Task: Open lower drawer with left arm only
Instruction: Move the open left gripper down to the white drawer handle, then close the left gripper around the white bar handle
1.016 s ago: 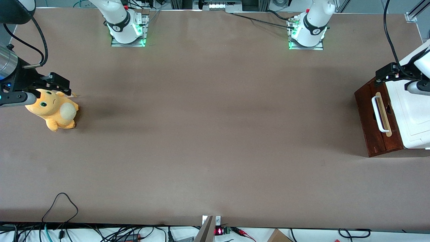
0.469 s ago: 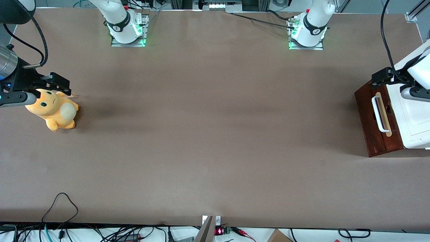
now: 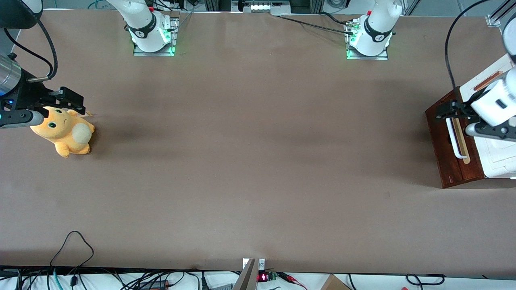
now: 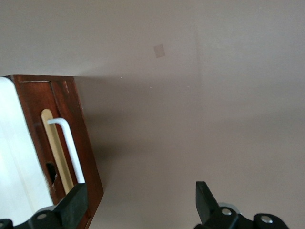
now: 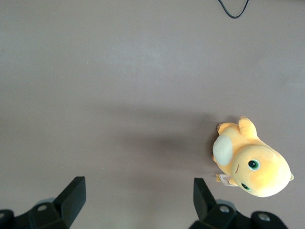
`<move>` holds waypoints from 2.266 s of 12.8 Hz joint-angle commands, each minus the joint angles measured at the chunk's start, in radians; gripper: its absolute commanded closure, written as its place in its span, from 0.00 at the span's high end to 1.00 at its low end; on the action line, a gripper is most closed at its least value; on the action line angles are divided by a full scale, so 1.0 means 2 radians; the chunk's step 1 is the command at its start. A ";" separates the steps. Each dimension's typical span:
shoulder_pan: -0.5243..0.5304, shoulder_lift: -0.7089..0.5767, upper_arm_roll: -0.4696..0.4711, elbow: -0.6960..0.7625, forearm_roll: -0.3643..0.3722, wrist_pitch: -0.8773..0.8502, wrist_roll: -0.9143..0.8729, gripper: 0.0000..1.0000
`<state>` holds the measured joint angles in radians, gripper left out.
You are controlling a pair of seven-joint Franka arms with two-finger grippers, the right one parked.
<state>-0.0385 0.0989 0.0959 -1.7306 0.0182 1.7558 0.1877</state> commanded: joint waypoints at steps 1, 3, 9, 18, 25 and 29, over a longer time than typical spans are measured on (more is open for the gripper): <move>0.000 0.002 0.002 -0.034 0.037 0.040 -0.003 1.00; -0.004 0.008 -0.001 -0.049 0.103 0.048 -0.070 0.98; -0.005 0.051 -0.081 -0.121 0.369 0.017 -0.379 0.98; -0.007 0.183 -0.141 -0.177 0.635 -0.112 -0.588 0.98; 0.006 0.253 -0.141 -0.182 0.728 -0.156 -0.676 0.90; 0.030 0.252 -0.142 -0.182 0.759 -0.150 -0.669 0.71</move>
<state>-0.0078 0.6113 -0.1772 -2.0978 1.4977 1.4615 -1.1541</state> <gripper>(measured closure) 0.163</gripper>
